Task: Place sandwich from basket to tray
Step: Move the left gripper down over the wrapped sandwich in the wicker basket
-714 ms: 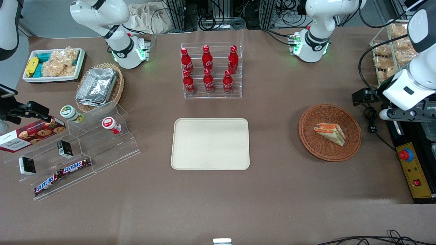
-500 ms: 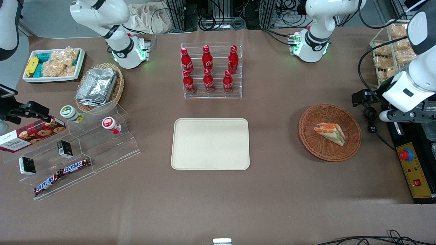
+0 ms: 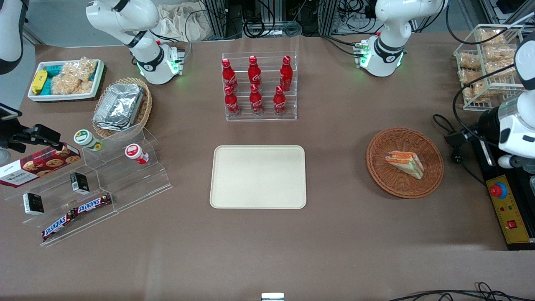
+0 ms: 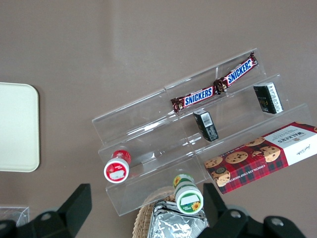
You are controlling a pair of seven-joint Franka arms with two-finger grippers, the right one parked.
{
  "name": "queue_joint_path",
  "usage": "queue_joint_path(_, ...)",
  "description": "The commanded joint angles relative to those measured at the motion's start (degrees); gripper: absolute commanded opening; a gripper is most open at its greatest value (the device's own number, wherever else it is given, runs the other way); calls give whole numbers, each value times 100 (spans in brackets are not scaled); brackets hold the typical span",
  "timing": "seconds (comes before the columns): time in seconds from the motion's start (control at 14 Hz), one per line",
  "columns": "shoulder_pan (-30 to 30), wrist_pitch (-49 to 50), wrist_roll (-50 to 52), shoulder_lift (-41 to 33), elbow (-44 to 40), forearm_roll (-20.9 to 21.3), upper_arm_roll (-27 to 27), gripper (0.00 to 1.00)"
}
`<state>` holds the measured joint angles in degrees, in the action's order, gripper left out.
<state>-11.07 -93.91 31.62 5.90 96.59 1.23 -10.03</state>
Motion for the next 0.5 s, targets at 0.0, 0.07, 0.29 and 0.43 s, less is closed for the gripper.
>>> queue_joint_path(0.0, -18, -617, 1884, -89, 709, 114, -43, 100)
queue_joint_path(0.07, -18, -1046, 2448, -89, 1008, 166, -43, 100)
queue_joint_path(0.29, -79, -1821, 4102, 164, 1449, 184, -43, 100)
queue_joint_path(0.43, -115, -2497, 4666, 148, 1984, 184, -43, 100)
